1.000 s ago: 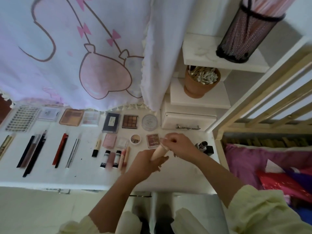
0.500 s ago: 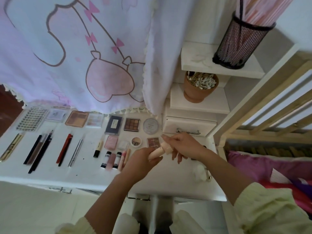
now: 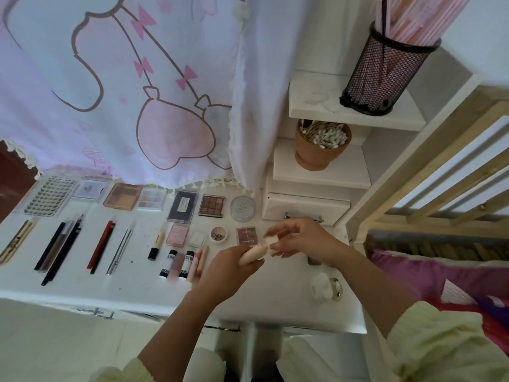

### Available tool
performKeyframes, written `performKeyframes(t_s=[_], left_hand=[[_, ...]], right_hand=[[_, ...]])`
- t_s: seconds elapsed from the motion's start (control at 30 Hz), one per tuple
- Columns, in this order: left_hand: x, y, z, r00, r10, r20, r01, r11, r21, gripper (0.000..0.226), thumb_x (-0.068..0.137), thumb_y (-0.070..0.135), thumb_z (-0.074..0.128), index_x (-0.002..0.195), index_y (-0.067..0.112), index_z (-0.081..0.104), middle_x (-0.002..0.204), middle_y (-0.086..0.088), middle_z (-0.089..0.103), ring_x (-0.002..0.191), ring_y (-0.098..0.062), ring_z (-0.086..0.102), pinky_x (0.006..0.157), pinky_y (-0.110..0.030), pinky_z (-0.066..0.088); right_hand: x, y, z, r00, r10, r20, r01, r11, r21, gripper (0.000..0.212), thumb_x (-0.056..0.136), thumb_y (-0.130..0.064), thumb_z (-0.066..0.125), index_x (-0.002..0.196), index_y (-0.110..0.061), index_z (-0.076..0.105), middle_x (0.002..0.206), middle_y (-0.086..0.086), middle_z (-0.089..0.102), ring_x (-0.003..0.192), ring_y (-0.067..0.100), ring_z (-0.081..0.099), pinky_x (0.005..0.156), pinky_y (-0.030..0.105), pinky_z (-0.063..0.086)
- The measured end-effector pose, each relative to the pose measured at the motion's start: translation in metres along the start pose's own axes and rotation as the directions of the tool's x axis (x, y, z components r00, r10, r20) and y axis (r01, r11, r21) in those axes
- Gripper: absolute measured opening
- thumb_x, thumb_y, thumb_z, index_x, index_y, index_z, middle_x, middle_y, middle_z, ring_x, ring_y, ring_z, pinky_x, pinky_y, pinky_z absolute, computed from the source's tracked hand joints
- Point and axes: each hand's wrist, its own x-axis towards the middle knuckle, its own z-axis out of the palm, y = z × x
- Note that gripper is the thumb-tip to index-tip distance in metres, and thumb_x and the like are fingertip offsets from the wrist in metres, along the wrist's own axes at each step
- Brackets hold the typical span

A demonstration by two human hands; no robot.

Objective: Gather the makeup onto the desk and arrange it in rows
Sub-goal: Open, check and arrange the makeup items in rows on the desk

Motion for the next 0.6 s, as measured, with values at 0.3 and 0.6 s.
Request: performKeyframes(t_s=[0.3,0.6], left_hand=[[-0.002,-0.014,0.021,0.937,-0.298,0.179,0.346,0.853,-0.391,0.020,0.094,0.031,0.059,0.103,0.014,0.059,0.084,-0.008,0.071,0.066,-0.020,0.069,0.066,-0.035,0.058],[0.001,-0.018,0.072,0.856,-0.411,0.315,0.497,0.823,-0.277,0.020,0.091,0.025,0.062,0.103,0.009,0.060,0.089,-0.008,0.068,0.070,-0.023,0.070,0.066,-0.037,0.061]], right_hand=[[0.004,0.028,-0.007,0.969,0.021,-0.245,-0.083,0.966,-0.243,0.035,0.082,-0.005,0.072,0.113,-0.020,0.064,0.095,-0.002,0.064,0.072,0.009,0.065,0.057,0.016,0.048],[0.017,0.103,0.029,0.968,0.165,-0.186,-0.249,0.641,-0.726,0.037,0.090,-0.007,0.053,0.126,-0.010,0.051,0.128,0.010,0.048,0.114,0.026,0.050,0.092,0.033,0.045]])
